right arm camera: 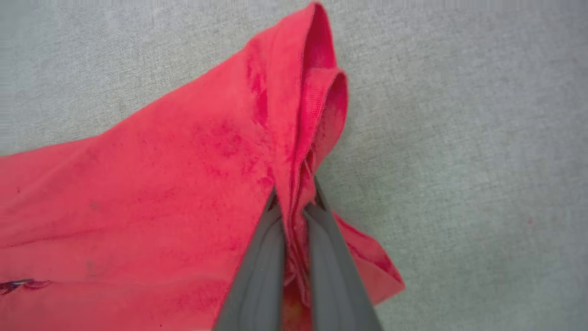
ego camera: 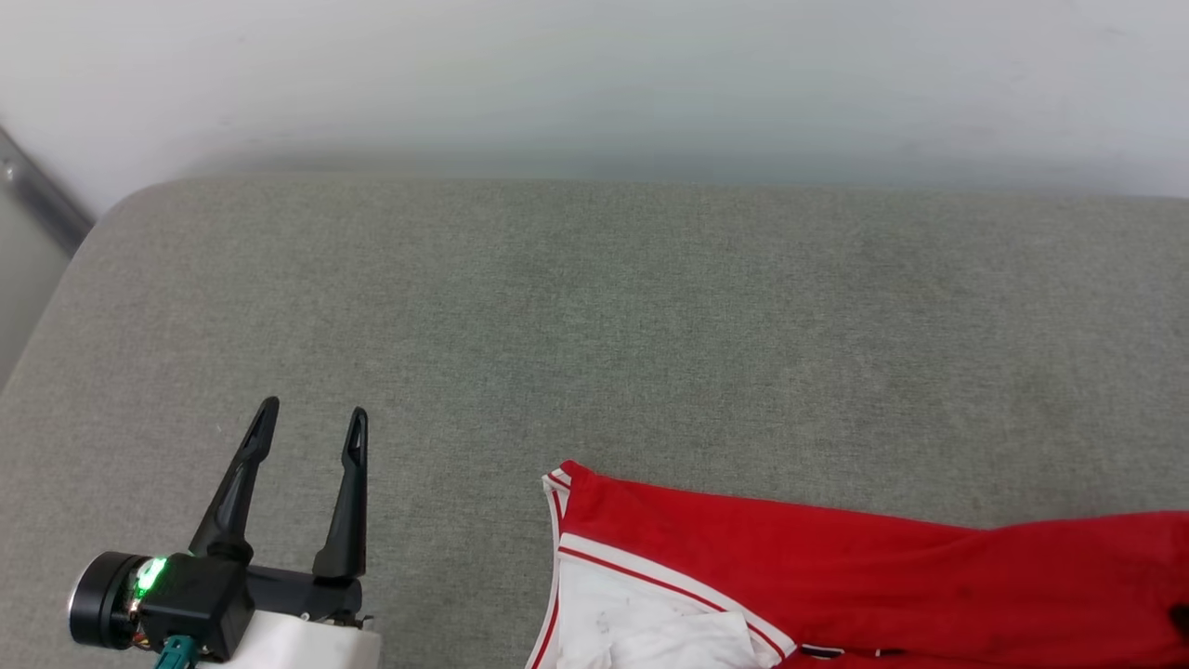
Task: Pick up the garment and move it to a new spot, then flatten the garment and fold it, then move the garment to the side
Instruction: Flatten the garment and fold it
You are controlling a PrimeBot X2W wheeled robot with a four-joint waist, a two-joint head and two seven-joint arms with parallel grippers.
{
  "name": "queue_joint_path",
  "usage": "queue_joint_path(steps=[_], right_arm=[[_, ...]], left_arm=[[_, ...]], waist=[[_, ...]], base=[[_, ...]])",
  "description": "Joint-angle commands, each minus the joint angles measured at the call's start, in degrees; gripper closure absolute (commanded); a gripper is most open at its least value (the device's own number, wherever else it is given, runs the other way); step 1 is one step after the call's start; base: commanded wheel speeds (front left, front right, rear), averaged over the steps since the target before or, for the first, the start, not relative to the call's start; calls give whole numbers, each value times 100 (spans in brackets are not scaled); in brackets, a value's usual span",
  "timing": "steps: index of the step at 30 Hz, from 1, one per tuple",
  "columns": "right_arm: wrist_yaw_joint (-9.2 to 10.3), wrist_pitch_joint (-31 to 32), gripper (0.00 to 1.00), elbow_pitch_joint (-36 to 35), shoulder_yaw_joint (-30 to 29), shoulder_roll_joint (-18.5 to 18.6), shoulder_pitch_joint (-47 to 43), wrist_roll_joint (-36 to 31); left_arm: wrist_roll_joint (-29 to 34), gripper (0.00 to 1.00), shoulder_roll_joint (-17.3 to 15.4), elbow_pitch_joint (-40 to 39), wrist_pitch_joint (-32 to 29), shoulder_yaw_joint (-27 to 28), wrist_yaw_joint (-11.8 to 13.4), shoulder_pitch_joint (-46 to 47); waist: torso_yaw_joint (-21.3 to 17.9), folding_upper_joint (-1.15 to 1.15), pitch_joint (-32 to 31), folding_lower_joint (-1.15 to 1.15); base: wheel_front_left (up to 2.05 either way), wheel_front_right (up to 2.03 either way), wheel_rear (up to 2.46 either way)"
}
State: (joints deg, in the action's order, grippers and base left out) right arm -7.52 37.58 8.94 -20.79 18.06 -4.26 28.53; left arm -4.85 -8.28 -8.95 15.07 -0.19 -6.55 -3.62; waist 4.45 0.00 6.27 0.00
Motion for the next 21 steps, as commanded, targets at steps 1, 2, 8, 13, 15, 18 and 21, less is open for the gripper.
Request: queue_joint_path(steps=[1,2,8,13,15,18,21], right_arm=[[6,6,100,-57,9,29,32,7],[6,37,100,-150,61,28,-14,-6],[4,421,100,-1051,708,-194,-308,179],[4,739,100,-1700,1331,-501,-421,312],[4,861,100,-1875,1577,-633,-430,321],[4,1056,100,-2065,1908,-895,-401,413],[4,1218,100,-2130,2225,-1223,-366,529]], left_arm=[[21,0,17,7,12,17,-1,-83],[27,0,23,8,12,31,-9,-104],[53,0,84,14,12,96,-45,-174],[39,0,128,79,12,78,-54,-233],[42,0,146,96,12,55,-64,-260],[40,0,160,107,12,48,-72,-287],[60,0,163,95,12,64,-77,-324]], waist=[[-23,0,-28,0],[-47,0,-49,0],[-142,0,-173,0],[-192,0,-312,0],[-188,0,-370,0],[-162,0,-447,0],[-109,0,-514,0]], base=[[0,0,0],[0,0,0],[0,0,0],[0,0,0],[0,0,0],[0,0,0],[0,0,0]])
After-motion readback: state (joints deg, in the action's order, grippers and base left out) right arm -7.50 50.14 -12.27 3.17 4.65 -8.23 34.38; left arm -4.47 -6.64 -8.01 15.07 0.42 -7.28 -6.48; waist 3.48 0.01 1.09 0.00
